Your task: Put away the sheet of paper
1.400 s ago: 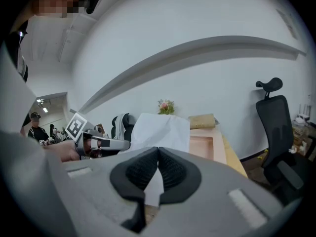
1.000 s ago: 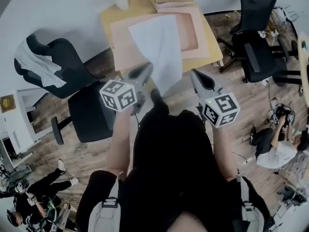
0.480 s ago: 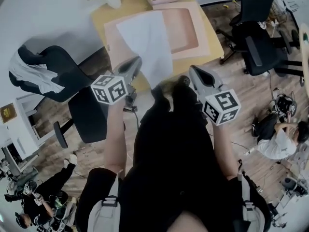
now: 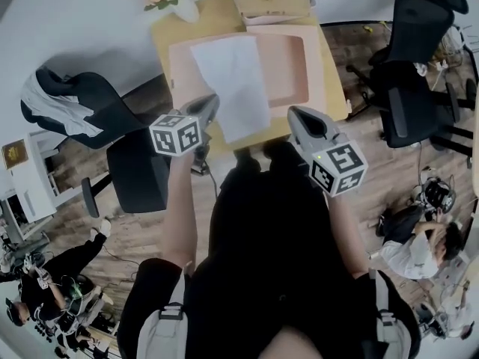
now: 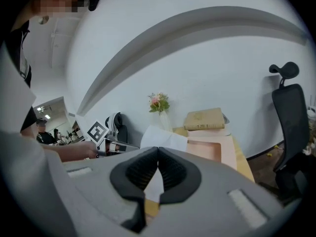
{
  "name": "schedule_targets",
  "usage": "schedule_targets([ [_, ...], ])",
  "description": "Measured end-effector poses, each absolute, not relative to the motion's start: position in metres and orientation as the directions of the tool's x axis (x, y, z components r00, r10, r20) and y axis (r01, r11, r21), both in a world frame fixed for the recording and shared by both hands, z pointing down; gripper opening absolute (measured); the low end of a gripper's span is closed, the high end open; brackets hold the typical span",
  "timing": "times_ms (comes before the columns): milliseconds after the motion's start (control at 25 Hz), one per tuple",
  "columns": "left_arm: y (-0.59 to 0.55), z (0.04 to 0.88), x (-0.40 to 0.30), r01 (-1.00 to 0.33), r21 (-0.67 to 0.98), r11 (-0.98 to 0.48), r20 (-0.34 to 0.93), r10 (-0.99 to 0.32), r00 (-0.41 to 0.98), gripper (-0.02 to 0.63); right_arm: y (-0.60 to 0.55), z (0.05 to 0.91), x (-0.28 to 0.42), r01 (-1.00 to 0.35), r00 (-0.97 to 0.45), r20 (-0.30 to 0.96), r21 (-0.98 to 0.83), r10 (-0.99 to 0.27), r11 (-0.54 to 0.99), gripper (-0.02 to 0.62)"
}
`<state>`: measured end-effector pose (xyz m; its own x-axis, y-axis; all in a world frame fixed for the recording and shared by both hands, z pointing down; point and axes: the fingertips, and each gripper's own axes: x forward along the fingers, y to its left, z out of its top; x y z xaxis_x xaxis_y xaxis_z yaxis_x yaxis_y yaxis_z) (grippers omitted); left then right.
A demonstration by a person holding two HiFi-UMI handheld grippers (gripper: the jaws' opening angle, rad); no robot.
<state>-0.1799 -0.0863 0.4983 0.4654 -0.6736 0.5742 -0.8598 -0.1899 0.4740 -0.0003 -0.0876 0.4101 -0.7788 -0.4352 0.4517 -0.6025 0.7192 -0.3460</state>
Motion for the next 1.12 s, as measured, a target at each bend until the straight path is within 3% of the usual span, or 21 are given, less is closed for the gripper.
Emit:
schedule_targets([
  [400, -0.114, 0.517, -0.162, -0.913, 0.395, -0.104, 0.662, -0.657, 0.361, 0.011, -0.135, 0.424, 0.013, -0.534, -0.823, 0.446, -0.4, -0.351, 0.745, 0.003],
  [1120, -0.132, 0.582, -0.219, -0.911, 0.335, -0.242, 0.747, -0.521, 0.413, 0.011, -0.143, 0.432, -0.027, -0.677, -0.722, 0.501, -0.369, -0.477, 0.636, 0.003],
])
